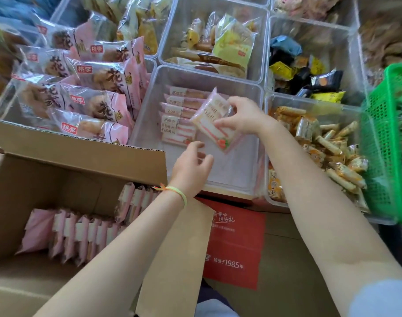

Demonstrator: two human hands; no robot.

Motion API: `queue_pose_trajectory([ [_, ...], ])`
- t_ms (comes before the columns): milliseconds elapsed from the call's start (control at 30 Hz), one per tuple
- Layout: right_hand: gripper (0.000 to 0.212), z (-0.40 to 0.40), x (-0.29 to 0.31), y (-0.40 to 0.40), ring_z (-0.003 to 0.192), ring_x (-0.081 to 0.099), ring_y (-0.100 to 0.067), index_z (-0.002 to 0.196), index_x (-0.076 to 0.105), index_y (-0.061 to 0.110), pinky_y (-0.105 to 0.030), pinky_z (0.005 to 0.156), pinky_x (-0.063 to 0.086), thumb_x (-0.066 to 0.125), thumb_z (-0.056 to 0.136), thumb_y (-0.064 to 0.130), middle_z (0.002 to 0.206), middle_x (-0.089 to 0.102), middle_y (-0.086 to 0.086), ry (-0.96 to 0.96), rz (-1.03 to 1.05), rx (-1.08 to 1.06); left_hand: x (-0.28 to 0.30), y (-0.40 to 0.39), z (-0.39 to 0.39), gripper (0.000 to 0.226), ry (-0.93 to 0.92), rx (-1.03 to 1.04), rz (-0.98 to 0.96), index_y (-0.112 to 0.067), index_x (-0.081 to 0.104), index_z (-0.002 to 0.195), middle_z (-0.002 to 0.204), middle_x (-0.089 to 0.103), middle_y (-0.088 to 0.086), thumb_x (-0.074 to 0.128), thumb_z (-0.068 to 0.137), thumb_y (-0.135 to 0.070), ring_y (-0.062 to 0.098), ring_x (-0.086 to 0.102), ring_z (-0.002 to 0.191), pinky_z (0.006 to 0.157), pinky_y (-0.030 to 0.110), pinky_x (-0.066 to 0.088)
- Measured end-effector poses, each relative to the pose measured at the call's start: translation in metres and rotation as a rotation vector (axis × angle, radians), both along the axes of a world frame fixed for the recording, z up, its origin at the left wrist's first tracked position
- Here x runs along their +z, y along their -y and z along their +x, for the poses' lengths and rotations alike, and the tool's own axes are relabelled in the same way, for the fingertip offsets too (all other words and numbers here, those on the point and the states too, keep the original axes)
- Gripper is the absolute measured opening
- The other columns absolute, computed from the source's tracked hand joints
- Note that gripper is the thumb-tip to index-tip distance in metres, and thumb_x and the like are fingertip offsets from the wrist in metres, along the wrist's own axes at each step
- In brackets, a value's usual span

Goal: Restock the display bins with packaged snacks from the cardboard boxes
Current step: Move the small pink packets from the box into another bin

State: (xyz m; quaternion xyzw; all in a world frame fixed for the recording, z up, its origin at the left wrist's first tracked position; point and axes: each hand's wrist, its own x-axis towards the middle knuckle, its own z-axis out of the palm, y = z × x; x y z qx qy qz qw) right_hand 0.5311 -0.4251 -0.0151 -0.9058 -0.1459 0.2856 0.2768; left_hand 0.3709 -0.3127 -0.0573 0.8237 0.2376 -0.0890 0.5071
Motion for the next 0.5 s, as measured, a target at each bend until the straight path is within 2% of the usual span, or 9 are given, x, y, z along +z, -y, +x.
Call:
queue_pose_trajectory([
  [33,0.033,0.003,-0.003,-0.001,0.092,0.063,-0.017,0.100,0.060,0.018,-0.027,0.069,0.044,0.080,0.081,0.036,0.104,0.066,0.000,0.084,-0.052,-0.037,-0.002,-0.001,-0.004,0.034,0.054,-0.167,0.248,-0.017,0.057,0.125,0.115,0.064,0.000,0.056,0.096,-0.034,0.019,0.059,0.108,0.096,0.033,0.042],
  [67,0.032,0.005,-0.006,-0.003,0.097,0.062,-0.023,0.101,0.057,0.017,-0.030,0.071,0.042,0.077,0.083,0.034,0.108,0.065,-0.003,0.174,-0.154,-0.048,-0.003,-0.002,-0.007,0.031,0.086,-0.307,0.416,-0.021,0.061,0.121,0.115,0.065,-0.003,0.054,0.097,-0.039,0.018,0.057,0.111,0.097,0.033,0.038],
  [133,0.030,0.009,-0.014,-0.011,0.108,0.061,-0.033,0.112,0.053,0.014,-0.034,0.073,0.040,0.070,0.090,0.026,0.118,0.064,-0.011,0.330,-0.403,-0.007,-0.006,-0.004,-0.011,0.041,0.006,-0.494,0.558,-0.028,0.065,0.115,0.113,0.067,-0.008,0.049,0.093,-0.059,0.015,0.056,0.112,0.101,0.033,0.030],
  [200,0.032,0.013,-0.025,-0.024,0.115,0.059,-0.036,0.123,0.051,0.010,-0.037,0.076,0.040,0.062,0.093,0.015,0.123,0.062,-0.015,0.401,-0.529,0.031,-0.012,-0.006,-0.014,0.053,-0.063,-0.595,0.613,-0.030,0.068,0.111,0.107,0.070,-0.008,0.047,0.087,-0.072,0.011,0.058,0.109,0.106,0.030,0.024],
  [333,0.041,0.026,-0.054,-0.044,0.121,0.053,-0.036,0.129,0.051,0.012,-0.045,0.098,0.040,0.064,0.090,0.011,0.127,0.059,-0.016,0.459,-0.610,0.123,-0.014,-0.007,-0.017,0.054,-0.016,-0.608,0.621,-0.029,0.072,0.103,0.096,0.071,-0.009,0.045,0.087,-0.073,0.009,0.059,0.105,0.117,0.034,0.013],
  [500,0.046,0.039,-0.084,-0.045,0.119,0.044,-0.039,0.128,0.050,0.012,-0.050,0.096,0.040,0.062,0.085,0.000,0.128,0.047,-0.020,0.599,-0.695,0.140,-0.011,-0.009,-0.014,0.051,-0.049,-0.619,0.569,-0.027,0.072,0.100,0.095,0.069,-0.007,0.042,0.091,-0.068,0.010,0.058,0.104,0.118,0.036,0.012],
])
